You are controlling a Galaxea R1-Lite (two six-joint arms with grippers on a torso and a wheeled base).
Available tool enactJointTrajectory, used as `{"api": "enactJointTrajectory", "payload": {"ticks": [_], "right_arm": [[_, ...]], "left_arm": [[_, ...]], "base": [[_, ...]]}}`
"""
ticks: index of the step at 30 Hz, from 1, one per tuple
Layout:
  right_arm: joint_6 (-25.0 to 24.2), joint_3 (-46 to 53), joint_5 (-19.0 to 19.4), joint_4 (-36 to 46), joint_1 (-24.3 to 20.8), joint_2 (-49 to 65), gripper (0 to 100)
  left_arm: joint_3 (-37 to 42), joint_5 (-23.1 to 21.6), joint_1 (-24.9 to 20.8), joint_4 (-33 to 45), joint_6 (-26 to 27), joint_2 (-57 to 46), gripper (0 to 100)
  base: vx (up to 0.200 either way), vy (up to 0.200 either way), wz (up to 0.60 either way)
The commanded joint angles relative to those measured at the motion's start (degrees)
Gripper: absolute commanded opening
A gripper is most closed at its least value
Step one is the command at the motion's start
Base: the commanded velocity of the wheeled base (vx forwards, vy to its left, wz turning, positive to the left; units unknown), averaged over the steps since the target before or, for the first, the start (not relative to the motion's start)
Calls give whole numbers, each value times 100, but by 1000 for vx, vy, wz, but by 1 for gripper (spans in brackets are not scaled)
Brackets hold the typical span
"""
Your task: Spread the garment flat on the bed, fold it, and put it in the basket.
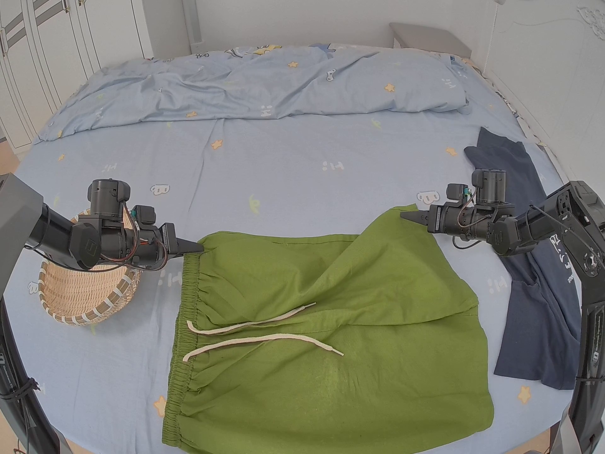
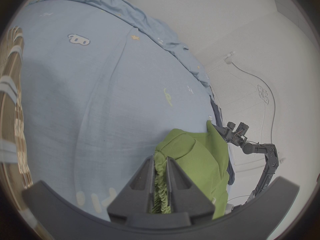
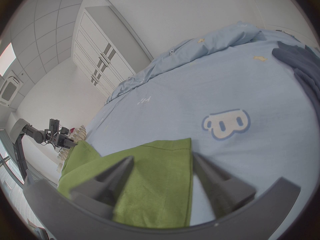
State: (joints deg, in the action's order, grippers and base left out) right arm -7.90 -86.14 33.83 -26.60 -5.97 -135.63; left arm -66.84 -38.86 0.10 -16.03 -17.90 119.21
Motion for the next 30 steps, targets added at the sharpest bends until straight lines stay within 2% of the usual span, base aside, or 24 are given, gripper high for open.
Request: {"api": "enactJointTrajectory", "payload": {"ticks": [1, 8, 30], "right_arm": [[-10, -35, 10, -12, 17, -7, 0], [-309, -166, 10, -38, 175, 37, 0], [-537, -184, -25, -56, 553, 265, 0]], "left_arm": [[4, -7, -1, -5, -3, 6, 0], [-22, 2, 17, -5, -3, -21, 0], [-374, 2, 219, -392, -30, 111, 0]], "base": [[0, 0, 0], [0, 0, 0], [0, 0, 0]]}}
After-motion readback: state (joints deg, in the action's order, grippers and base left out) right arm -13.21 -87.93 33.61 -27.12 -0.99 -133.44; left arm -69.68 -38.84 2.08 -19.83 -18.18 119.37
